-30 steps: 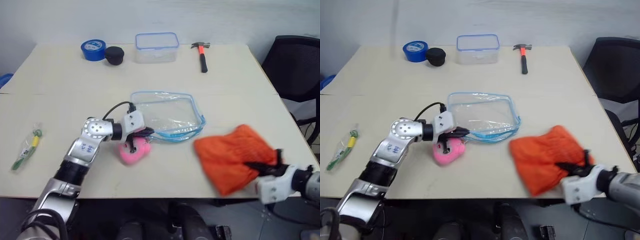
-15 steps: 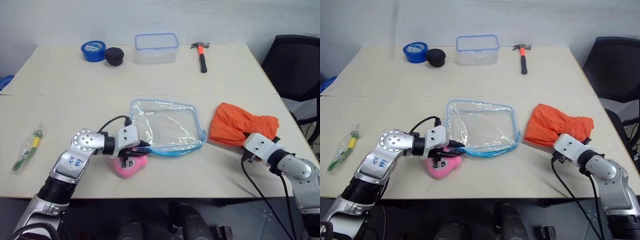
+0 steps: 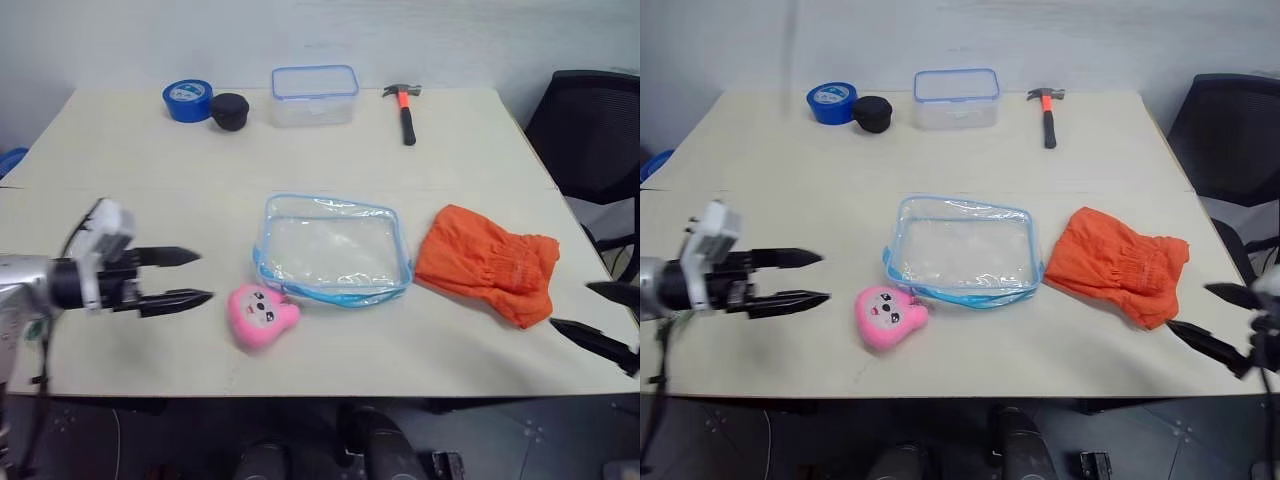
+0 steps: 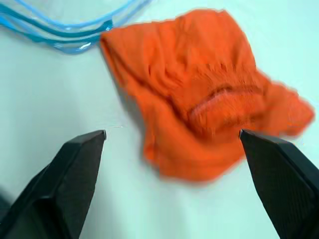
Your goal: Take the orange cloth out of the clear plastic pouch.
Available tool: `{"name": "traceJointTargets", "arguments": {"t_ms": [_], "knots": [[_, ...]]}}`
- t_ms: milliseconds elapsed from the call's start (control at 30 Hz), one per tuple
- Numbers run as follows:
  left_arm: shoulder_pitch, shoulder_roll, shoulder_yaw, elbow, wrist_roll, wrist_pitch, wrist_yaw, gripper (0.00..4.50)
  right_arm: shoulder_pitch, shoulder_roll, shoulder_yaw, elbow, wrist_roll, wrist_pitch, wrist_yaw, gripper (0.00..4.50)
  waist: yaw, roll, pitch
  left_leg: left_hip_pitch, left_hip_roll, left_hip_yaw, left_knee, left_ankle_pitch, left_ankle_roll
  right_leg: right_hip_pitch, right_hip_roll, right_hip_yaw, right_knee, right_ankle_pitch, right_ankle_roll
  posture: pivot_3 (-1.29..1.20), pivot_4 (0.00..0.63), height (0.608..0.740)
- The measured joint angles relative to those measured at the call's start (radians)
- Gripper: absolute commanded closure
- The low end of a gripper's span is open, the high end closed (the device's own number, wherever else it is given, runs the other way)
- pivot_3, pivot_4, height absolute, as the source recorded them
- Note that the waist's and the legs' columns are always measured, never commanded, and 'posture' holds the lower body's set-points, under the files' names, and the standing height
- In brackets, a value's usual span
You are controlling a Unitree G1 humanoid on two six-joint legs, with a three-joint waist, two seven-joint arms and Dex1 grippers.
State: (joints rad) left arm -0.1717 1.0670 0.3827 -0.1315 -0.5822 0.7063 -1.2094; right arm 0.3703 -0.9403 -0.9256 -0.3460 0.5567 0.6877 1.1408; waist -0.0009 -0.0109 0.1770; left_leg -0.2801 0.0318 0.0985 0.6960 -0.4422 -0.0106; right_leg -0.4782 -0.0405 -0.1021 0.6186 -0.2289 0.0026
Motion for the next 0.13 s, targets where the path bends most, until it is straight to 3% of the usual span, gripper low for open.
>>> {"name": "traceJointTargets", "arguments": {"t_ms": [133], "knots": [[0.052, 0.036, 0.033, 0.131, 0.049, -0.107, -0.063, 0.08, 0.051, -0.005, -0.084, 0.081, 0.034, 0.037, 0.070, 0.00, 0.000, -0.001, 0.000, 0.000, 0.000, 0.000, 0.000, -0.001, 0.001, 0.000, -0.001, 0.000, -0.001, 0.000, 0.000, 0.00, 0.150, 0.740]]}}
